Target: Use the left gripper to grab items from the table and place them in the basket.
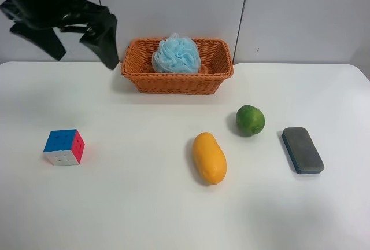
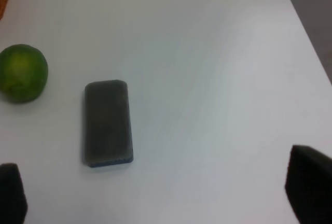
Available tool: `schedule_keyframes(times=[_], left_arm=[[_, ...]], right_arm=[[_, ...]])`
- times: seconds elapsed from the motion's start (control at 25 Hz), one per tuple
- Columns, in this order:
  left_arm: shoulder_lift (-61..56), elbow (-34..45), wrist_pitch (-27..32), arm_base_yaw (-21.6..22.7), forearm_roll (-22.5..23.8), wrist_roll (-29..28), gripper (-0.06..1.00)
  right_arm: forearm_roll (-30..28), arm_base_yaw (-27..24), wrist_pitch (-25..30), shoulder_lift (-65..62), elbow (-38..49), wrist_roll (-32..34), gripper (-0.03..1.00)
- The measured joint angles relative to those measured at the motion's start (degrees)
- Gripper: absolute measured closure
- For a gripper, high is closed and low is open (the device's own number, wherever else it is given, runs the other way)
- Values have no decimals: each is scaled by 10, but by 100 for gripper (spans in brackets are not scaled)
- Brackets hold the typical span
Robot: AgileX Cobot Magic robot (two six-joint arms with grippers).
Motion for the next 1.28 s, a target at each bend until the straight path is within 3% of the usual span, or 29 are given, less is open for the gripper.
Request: schedule_keyframes(times=[0.4, 0.88, 1.12, 1.28], left_arm=[[-267, 214, 1, 0, -8, 19, -3], [-546, 377, 6, 5, 2, 41, -3], [-654, 468, -91, 80, 8, 56, -3], [-703, 496, -79, 148, 8, 75, -3]], right_arm=[[0, 0, 0, 0, 0, 0, -2], [0, 0, 0, 0, 0, 0, -2], [0, 0, 0, 0, 0, 0, -2], [0, 0, 0, 0, 0, 0, -2]])
